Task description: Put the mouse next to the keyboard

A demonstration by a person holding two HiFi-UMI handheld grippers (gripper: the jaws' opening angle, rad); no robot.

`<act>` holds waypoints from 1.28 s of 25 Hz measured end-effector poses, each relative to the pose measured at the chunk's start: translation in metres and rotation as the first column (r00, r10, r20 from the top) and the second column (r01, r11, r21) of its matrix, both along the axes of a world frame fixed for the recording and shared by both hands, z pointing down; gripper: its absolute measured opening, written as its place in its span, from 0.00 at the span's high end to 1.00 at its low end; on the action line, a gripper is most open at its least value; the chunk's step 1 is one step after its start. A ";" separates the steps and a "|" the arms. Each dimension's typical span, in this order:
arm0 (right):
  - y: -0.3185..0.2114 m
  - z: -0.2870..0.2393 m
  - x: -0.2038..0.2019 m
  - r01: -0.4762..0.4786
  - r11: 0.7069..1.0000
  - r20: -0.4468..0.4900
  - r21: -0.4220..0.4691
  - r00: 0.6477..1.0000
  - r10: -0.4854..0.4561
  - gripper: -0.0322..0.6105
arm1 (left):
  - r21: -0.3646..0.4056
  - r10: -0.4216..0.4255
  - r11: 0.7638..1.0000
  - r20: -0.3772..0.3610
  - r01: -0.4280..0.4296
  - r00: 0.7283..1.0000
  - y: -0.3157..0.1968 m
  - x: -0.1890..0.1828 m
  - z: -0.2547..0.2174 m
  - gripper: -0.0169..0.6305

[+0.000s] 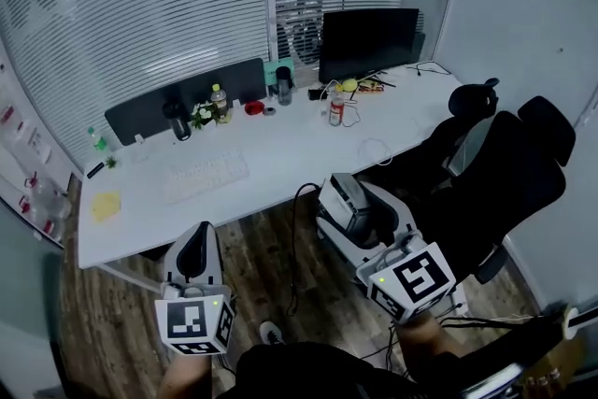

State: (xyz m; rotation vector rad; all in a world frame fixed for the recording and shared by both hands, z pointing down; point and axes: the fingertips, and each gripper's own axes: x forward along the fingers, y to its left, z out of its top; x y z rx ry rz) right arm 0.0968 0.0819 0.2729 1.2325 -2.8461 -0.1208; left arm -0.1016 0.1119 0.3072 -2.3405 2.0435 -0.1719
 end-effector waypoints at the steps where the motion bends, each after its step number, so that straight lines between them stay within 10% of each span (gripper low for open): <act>1: -0.005 0.002 -0.005 0.000 1.000 -0.002 -0.003 1.000 0.000 0.49 | -0.003 -0.004 1.000 -0.005 0.004 1.000 -0.005 -0.006 0.003 0.93; 32: -0.145 0.003 -0.151 -0.004 1.000 -0.053 0.007 0.999 0.004 0.49 | -0.031 -0.026 0.999 -0.060 0.024 0.998 -0.140 -0.160 0.024 0.93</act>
